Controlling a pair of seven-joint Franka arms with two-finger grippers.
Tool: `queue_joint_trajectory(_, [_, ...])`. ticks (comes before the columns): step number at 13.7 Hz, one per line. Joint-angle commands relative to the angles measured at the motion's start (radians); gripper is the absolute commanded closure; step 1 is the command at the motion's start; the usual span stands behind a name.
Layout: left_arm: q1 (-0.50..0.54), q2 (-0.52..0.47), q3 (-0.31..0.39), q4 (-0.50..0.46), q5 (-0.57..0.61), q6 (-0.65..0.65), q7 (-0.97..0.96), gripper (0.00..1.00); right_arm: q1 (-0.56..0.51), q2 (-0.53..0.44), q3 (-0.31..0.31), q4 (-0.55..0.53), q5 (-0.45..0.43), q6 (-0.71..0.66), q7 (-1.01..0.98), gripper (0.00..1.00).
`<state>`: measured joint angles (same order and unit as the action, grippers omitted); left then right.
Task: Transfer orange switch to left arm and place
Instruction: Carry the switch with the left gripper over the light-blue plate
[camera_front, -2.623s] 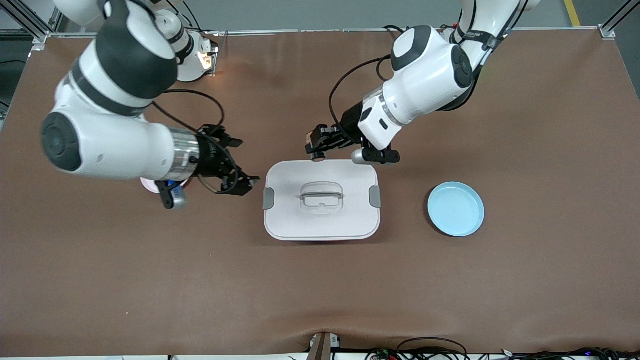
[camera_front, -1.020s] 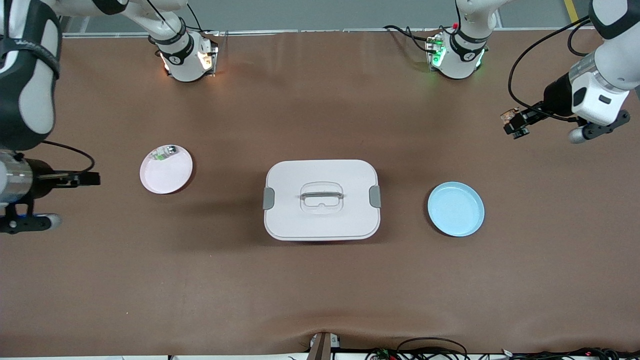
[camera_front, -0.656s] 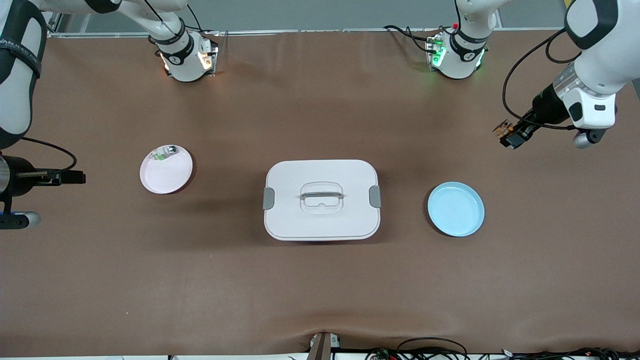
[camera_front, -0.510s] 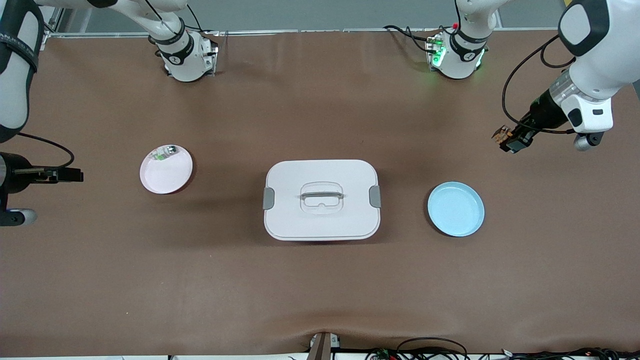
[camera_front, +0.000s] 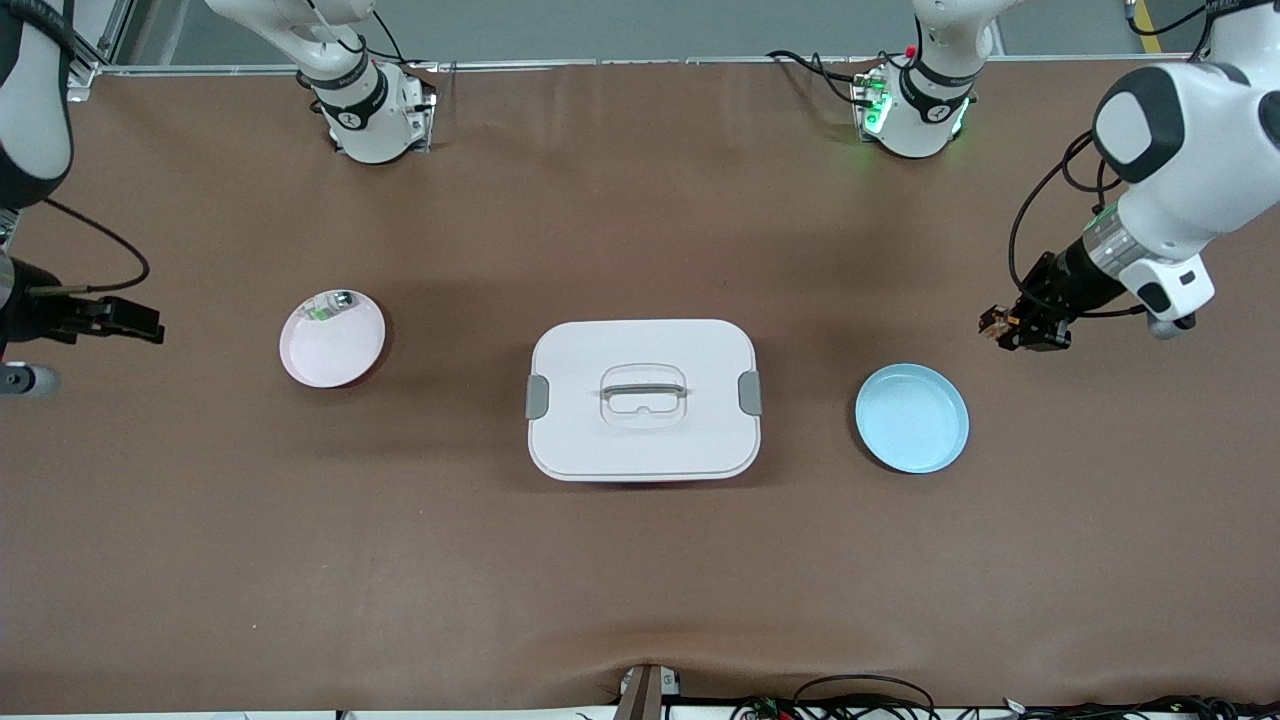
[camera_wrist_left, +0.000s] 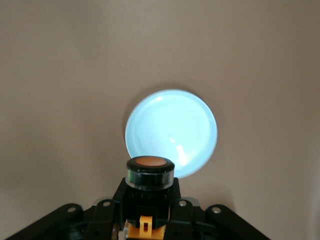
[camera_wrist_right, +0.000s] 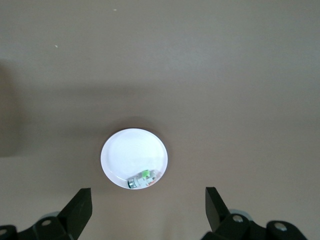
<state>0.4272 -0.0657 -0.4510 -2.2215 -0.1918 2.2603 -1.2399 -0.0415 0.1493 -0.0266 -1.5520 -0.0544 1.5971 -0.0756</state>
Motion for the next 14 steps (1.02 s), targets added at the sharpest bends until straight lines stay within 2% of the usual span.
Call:
queue_joint_trajectory(1, [-0.004, 0.105, -0.041, 0.036, 0.162, 0.060, -0.247, 1.00, -0.034, -0.096, 0.014, -0.129, 0.056, 0.053, 0.007, 0.00])
queue_joint_trajectory(3, [-0.007, 0.176, -0.055, 0.036, 0.253, 0.119, -0.390, 1.00, -0.057, -0.131, 0.014, -0.184, 0.103, 0.095, 0.016, 0.00])
queue_joint_trajectory(5, [-0.024, 0.236, -0.058, 0.037, 0.298, 0.148, -0.435, 1.00, -0.055, -0.163, 0.014, -0.244, 0.103, 0.152, 0.016, 0.00])
queue_joint_trajectory(10, [-0.056, 0.366, -0.057, 0.080, 0.315, 0.194, -0.440, 1.00, -0.058, -0.154, 0.014, -0.240, 0.091, 0.150, 0.016, 0.00])
queue_joint_trajectory(14, [-0.057, 0.454, -0.054, 0.132, 0.409, 0.214, -0.508, 1.00, -0.066, -0.154, 0.014, -0.192, 0.090, 0.153, 0.016, 0.00])
